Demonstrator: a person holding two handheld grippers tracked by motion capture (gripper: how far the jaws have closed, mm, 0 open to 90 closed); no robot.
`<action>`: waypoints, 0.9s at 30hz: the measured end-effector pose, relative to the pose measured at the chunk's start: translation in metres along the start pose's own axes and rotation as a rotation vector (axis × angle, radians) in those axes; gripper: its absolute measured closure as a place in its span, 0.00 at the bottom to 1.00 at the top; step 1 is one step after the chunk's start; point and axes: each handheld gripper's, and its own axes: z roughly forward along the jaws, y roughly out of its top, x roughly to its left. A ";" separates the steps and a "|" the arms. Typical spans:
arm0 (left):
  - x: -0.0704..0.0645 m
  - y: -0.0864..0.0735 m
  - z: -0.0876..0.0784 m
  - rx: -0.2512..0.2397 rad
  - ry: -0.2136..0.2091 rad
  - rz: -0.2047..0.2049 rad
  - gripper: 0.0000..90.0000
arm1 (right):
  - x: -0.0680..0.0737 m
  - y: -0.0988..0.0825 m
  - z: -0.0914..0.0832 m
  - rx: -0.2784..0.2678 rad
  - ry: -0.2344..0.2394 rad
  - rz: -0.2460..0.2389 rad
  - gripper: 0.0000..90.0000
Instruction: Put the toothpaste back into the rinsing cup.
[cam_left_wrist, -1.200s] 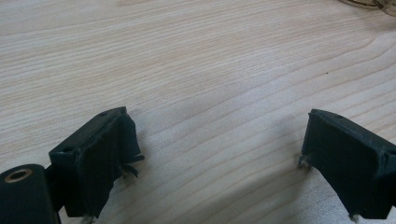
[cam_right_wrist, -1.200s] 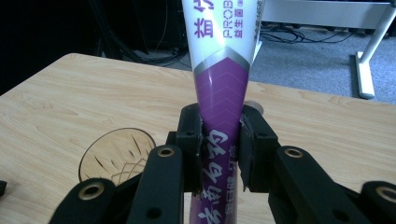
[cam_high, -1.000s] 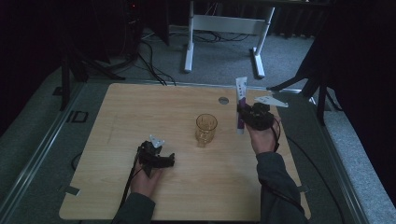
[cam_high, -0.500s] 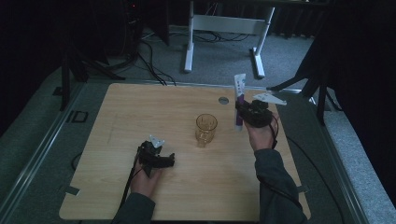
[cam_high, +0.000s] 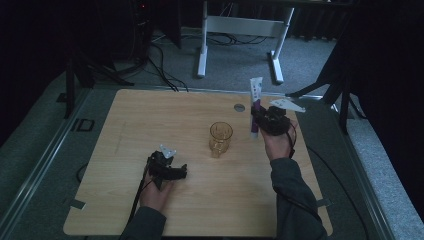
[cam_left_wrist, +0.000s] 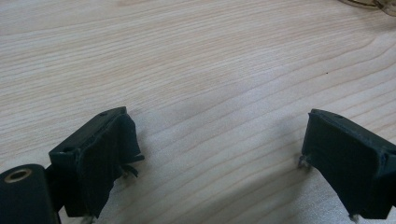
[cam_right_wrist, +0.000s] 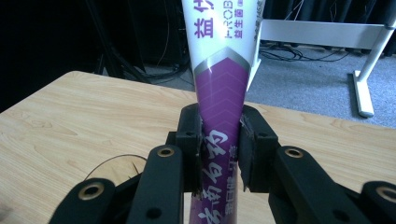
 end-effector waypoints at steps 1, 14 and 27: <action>0.000 0.000 0.000 0.000 0.000 0.000 0.09 | 0.000 0.000 0.000 -0.003 0.000 0.000 0.81; 0.000 0.000 0.000 0.000 0.000 0.000 0.09 | 0.007 0.004 0.004 -0.015 0.011 -0.005 0.81; 0.000 0.000 0.000 0.000 0.000 0.000 0.09 | 0.011 0.007 0.006 -0.018 0.020 -0.011 0.81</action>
